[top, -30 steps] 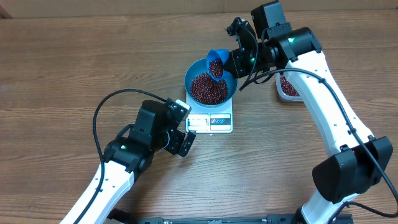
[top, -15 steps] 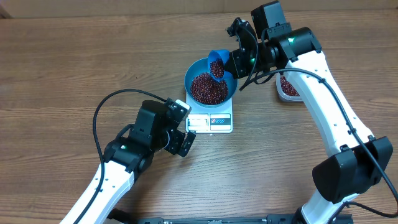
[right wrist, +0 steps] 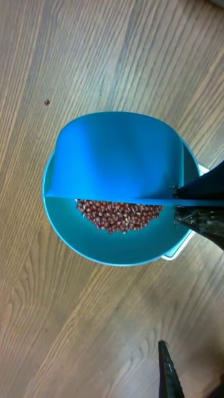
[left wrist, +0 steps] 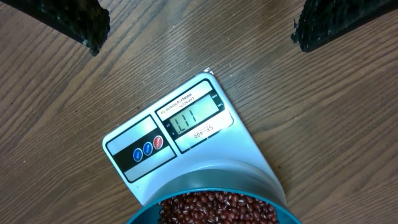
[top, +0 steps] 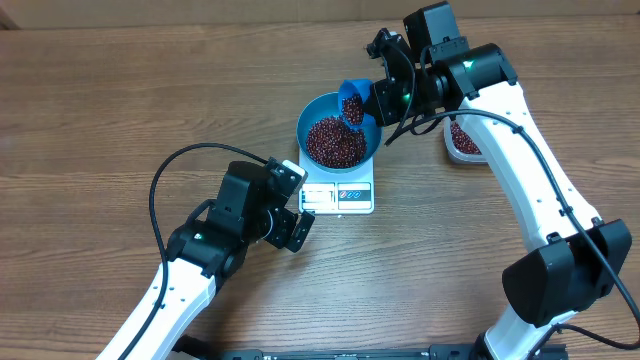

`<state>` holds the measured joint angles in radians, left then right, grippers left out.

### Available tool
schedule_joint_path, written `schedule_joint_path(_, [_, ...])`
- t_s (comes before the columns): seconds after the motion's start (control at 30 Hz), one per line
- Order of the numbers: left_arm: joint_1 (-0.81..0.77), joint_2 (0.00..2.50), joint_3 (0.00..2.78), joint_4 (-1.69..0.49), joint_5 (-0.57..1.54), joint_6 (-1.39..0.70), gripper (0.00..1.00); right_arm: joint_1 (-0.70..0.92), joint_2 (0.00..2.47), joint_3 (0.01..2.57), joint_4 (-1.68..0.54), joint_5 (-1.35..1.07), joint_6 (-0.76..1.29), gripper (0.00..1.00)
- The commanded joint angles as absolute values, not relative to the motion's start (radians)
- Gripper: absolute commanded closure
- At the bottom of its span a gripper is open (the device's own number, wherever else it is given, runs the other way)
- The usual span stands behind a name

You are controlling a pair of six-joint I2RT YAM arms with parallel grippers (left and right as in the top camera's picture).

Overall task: Scoop item into bowl and weigh 150g on scale
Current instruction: 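Tip the scoop with the right gripper to pour beans into the bowl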

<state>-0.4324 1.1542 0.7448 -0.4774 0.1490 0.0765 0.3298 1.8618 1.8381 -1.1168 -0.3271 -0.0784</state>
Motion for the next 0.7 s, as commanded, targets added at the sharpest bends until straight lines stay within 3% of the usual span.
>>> schedule_joint_path(0.0, [-0.437,1.150,0.742,-0.474,0.147,0.059,0.00,0.338,1.851,1.871,-1.108,-0.300,-0.075,0.96])
schedule_joint_path(0.67, [-0.437,1.150,0.742,-0.474,0.147,0.059,0.01,0.474,1.851,1.922,-1.109,-0.022,-0.078,0.96])
